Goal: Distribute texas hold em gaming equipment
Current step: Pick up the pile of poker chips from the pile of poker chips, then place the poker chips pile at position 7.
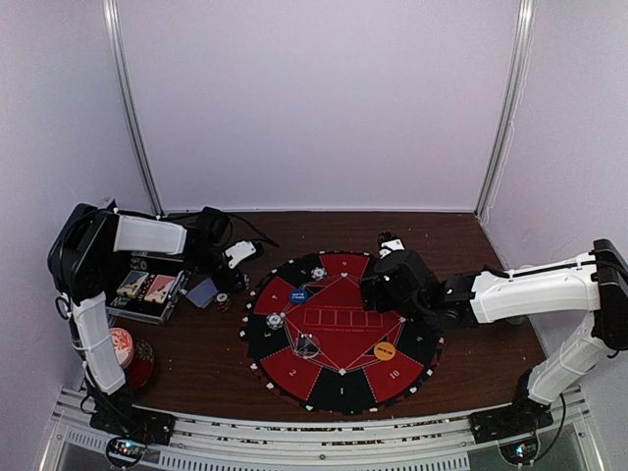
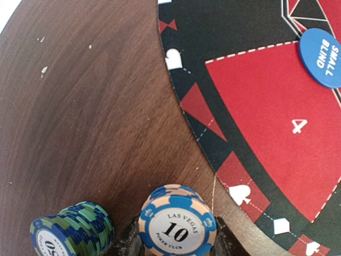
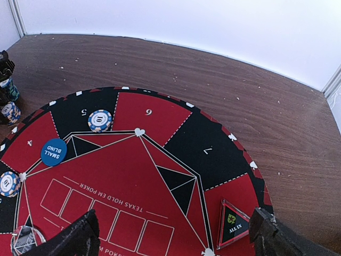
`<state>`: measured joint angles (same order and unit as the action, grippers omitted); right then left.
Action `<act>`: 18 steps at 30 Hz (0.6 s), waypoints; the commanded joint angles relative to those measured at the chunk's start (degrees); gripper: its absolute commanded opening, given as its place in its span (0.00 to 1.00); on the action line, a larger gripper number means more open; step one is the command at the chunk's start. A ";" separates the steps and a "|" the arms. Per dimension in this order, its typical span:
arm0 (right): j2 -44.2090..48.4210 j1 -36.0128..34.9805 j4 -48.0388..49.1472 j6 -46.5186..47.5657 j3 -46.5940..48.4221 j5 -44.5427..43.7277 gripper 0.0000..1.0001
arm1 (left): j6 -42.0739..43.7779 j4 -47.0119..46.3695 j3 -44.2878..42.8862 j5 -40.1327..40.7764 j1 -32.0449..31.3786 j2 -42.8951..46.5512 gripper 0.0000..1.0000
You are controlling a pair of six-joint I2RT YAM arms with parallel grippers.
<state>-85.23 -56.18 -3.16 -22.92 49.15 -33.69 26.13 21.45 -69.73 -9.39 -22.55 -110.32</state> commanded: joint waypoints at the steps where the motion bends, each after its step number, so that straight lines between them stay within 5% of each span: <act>1: 0.85 0.27 0.35 -0.46 0.16 -0.85 0.99 | 0.72 0.15 0.13 -2.32 0.41 3.64 0.18; 18: 2.08 0.26 0.52 -0.99 -0.37 -1.95 0.99 | 0.69 4.42 -3.44 -5.46 -2.01 8.22 0.18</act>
<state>-84.75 -56.18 -3.14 -22.96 49.15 -33.76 26.28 25.12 -70.74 -13.13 -23.46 -104.57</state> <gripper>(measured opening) 0.990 0.388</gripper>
